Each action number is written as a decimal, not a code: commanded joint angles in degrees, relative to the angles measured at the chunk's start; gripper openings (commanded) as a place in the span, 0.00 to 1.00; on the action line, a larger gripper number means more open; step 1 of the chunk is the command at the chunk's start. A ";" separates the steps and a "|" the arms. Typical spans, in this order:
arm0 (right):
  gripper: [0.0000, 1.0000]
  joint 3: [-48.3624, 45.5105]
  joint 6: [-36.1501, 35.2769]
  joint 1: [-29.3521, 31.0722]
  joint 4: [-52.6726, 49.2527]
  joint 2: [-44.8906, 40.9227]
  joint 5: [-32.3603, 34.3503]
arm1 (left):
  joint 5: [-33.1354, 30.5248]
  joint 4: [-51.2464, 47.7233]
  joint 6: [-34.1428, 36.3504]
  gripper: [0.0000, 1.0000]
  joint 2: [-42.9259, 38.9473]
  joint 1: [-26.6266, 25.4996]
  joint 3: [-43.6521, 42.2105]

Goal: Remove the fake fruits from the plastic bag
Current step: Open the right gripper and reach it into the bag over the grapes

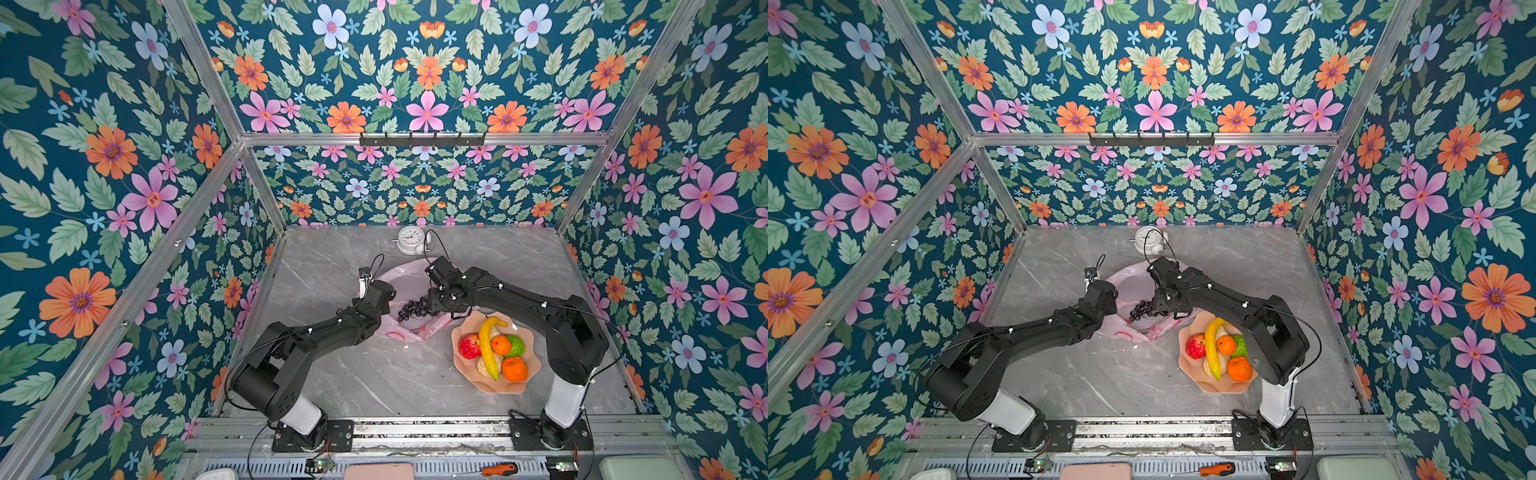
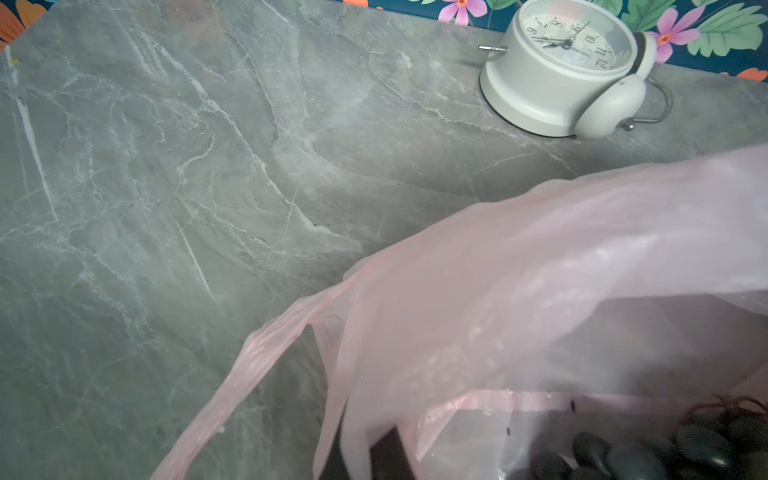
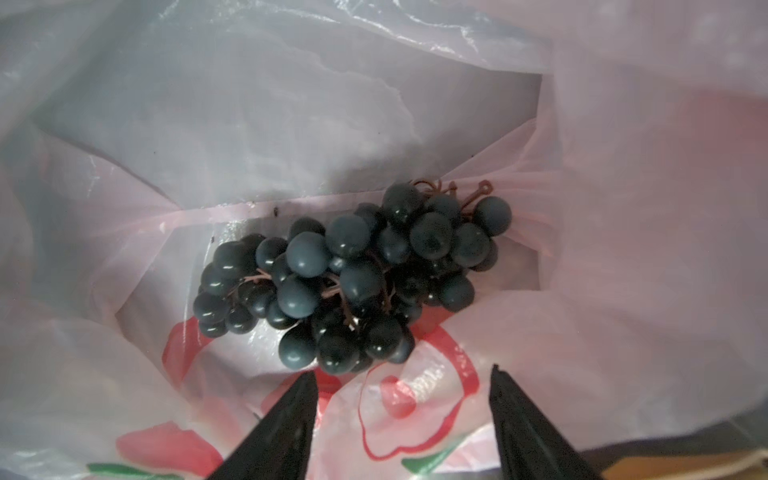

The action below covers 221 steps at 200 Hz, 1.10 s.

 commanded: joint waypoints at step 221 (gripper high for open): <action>0.87 17.44 1.22 -3.40 3.48 16.91 -12.47 | 4.42 3.39 2.48 0.08 -0.89 -0.76 -0.31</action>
